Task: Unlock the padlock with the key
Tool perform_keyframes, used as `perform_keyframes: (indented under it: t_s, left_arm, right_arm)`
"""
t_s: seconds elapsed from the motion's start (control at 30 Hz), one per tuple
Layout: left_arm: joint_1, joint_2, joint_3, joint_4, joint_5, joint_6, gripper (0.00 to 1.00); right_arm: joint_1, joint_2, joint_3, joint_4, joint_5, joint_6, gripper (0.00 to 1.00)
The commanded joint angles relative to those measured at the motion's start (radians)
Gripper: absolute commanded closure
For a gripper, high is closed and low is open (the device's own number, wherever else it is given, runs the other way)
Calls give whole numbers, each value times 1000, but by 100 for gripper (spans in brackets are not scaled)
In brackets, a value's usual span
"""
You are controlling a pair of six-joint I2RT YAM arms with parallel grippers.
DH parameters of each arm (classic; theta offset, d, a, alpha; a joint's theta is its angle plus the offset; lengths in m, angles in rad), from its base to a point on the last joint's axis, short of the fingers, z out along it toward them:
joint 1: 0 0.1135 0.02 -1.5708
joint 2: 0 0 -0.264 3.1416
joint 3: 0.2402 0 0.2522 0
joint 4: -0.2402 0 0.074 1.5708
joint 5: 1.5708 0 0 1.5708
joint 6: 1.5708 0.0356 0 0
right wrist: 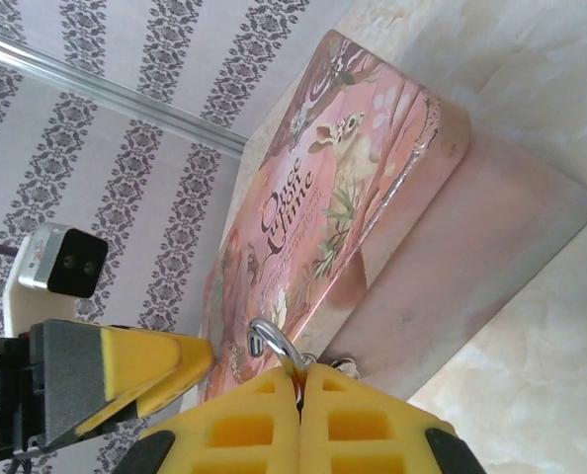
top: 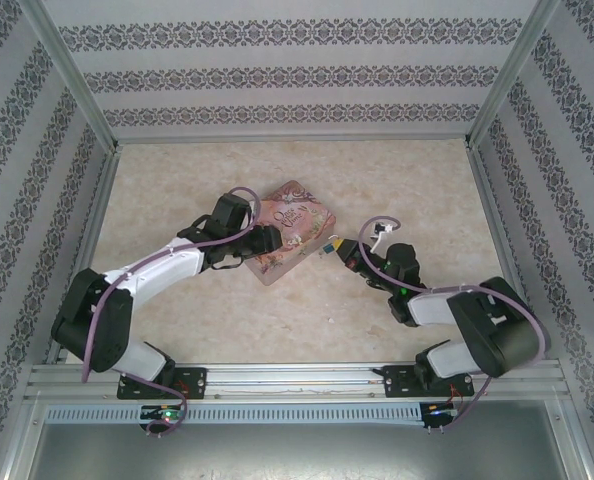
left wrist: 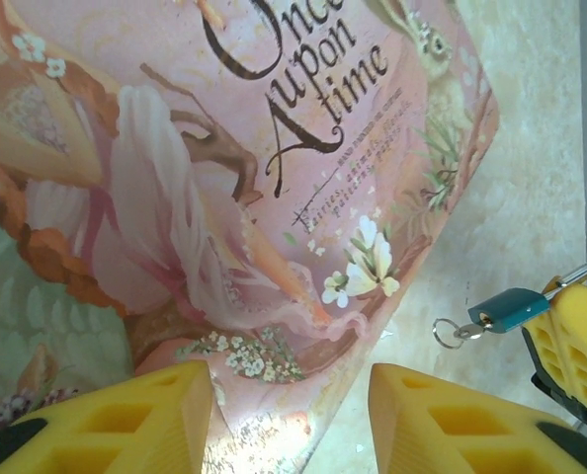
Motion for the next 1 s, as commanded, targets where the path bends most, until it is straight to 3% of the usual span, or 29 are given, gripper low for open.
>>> perform_keyframes:
  t_s: [0.0,0.4,0.77,0.97]
  left_arm:
    - [2,-71,-5,-30,-45,15,52]
    - [43,-328,-108,-41,-211,70,37]
    - [58,-541,-200,-51,-354,158,19]
    - [61,-572,-193,-99,-363,311,13]
  right_arm:
    - [-11,-76,-13,-105,7,-56,100]
    - [-26,-411,20,-563,54,-203,100]
    - [-29,-519,75,-798,49,-290,100]
    - [-29,-542,151,-972,28,-382,100]
